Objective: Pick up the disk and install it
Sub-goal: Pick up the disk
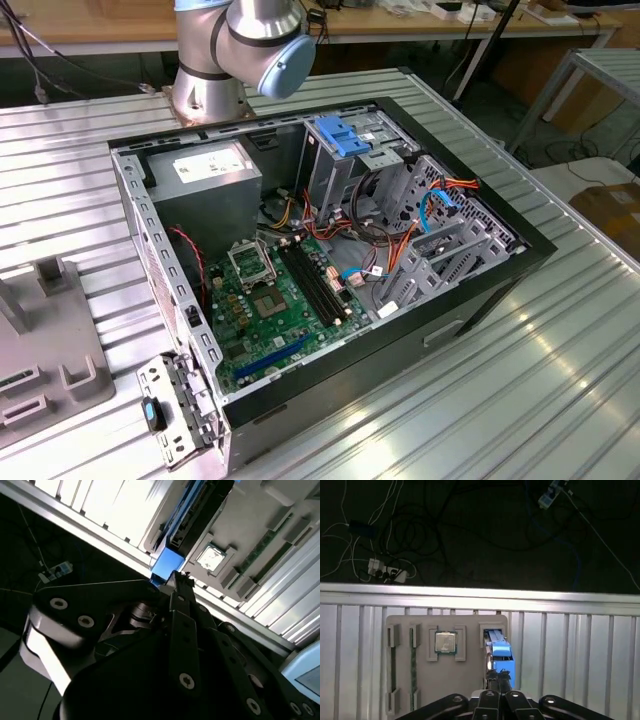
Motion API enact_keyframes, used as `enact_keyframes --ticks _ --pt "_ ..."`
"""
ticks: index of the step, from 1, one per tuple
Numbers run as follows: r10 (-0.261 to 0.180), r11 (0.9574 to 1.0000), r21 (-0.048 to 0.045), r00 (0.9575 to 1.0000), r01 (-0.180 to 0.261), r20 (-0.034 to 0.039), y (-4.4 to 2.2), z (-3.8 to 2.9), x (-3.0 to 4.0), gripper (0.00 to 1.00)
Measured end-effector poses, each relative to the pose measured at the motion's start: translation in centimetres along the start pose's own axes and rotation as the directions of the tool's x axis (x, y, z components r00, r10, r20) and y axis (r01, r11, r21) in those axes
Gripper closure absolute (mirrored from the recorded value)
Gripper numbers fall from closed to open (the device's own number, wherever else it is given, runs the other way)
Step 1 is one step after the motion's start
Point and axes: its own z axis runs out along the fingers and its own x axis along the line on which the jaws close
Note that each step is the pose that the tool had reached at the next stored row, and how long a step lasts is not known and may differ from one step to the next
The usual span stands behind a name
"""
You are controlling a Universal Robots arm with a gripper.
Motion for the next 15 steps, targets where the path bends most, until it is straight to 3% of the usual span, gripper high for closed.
enact_keyframes --ticks 4,8,13,14,15 --pt "-0.005 1.0 -0.0002 1.0 0.005 -0.0001 -0.1 0.03 -0.31 0.89" --pt "-0.005 1.0 0.0 1.0 0.005 0.0 -0.31 0.9 -0.5 0.89" --pt "-0.005 1.0 -0.0002 1.0 0.005 -0.0001 -0.31 0.94 -0.51 0.89" --pt "-0.005 1.0 -0.0002 1.0 0.005 -0.0001 -0.31 0.94 -0.51 0.76" --pt "-0.005 1.0 -0.0002 1.0 0.005 -0.0001 -0.31 0.94 -0.51 0.71"
